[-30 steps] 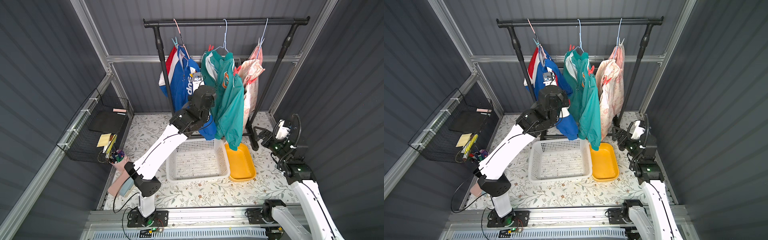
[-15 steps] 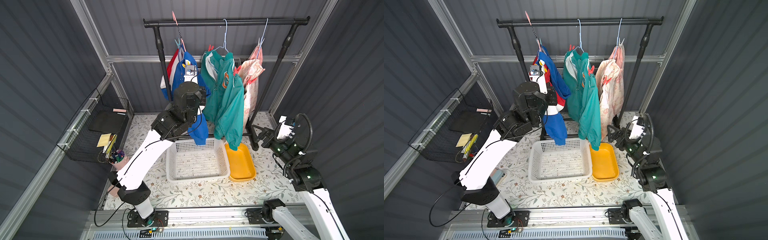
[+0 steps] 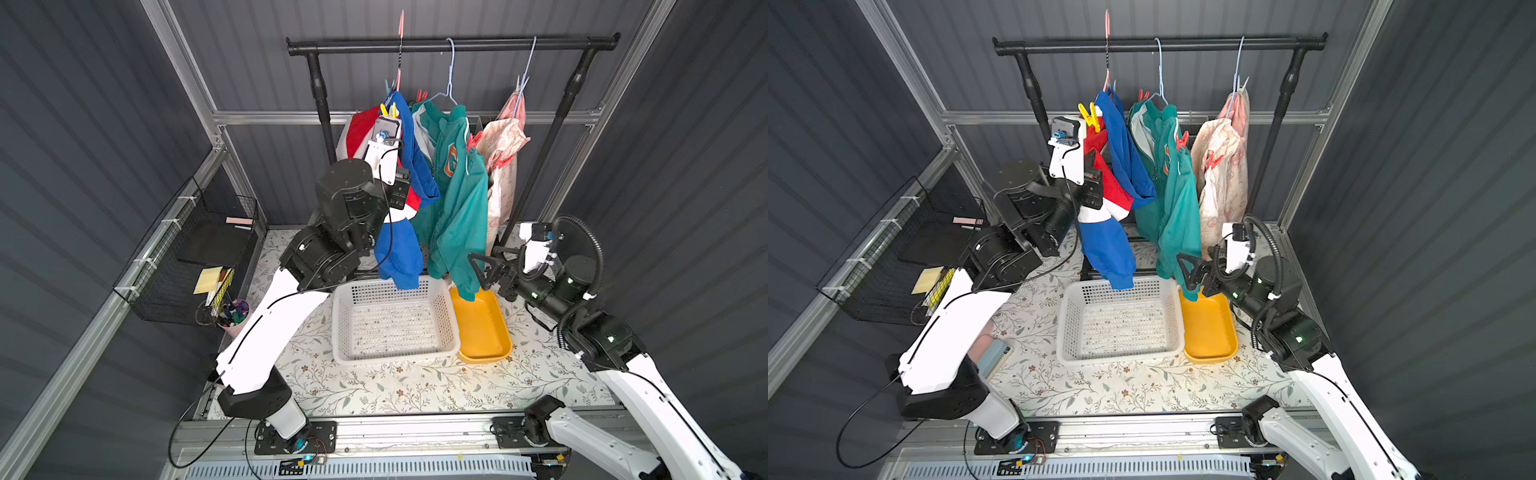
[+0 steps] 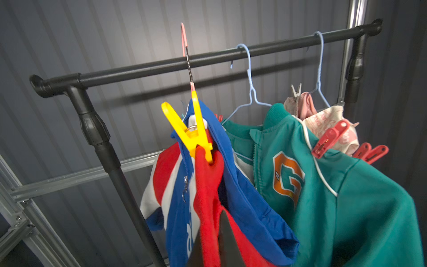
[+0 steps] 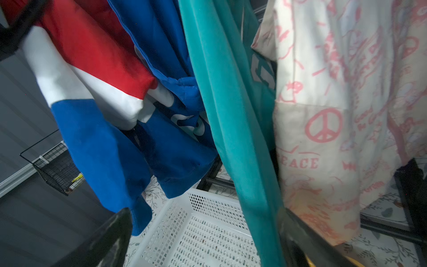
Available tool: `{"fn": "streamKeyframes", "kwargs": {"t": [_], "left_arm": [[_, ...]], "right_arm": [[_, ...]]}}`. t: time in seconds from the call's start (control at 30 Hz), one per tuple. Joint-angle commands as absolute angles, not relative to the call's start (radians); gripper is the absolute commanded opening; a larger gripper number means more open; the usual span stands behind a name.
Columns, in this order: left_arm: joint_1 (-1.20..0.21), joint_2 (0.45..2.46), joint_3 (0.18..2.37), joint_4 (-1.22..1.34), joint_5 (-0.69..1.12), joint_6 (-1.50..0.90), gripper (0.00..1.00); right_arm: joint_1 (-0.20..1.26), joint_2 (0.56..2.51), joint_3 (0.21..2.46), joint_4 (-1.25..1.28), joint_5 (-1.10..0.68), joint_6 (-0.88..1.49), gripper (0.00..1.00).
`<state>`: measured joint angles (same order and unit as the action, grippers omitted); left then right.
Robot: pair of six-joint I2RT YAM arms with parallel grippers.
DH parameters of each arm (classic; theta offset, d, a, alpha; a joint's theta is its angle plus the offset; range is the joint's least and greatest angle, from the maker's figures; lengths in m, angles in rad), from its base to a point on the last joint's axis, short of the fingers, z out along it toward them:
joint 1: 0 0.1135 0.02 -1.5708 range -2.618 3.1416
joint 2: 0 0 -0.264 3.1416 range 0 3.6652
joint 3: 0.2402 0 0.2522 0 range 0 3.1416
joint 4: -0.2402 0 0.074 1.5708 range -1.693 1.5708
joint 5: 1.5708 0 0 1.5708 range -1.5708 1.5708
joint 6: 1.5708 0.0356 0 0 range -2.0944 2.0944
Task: Remove the clothespins securing jackets to the hanger
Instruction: Pick up the hanger from the clothesline, then adjust the jacket on the hanger.
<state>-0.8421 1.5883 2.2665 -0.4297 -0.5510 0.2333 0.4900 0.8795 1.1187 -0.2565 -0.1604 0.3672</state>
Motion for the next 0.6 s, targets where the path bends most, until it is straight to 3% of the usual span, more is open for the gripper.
{"fn": "streamKeyframes", "kwargs": {"t": [0.0,0.3,0.57], "left_arm": [[-0.853,1.487,2.229,-0.251,-0.463,0.279,0.00],[-0.853,1.352,2.098,-0.209,-0.411,0.300,0.00],[-0.854,1.208,1.971,-0.175,-0.356,0.298,0.00]], "right_arm": [[0.513,0.917,1.146,-0.221,-0.138,0.349,0.99],[0.531,1.034,1.214,-0.165,-0.158,0.389,0.99],[0.659,1.116,1.303,-0.162,-0.067,0.307,0.99]]}}
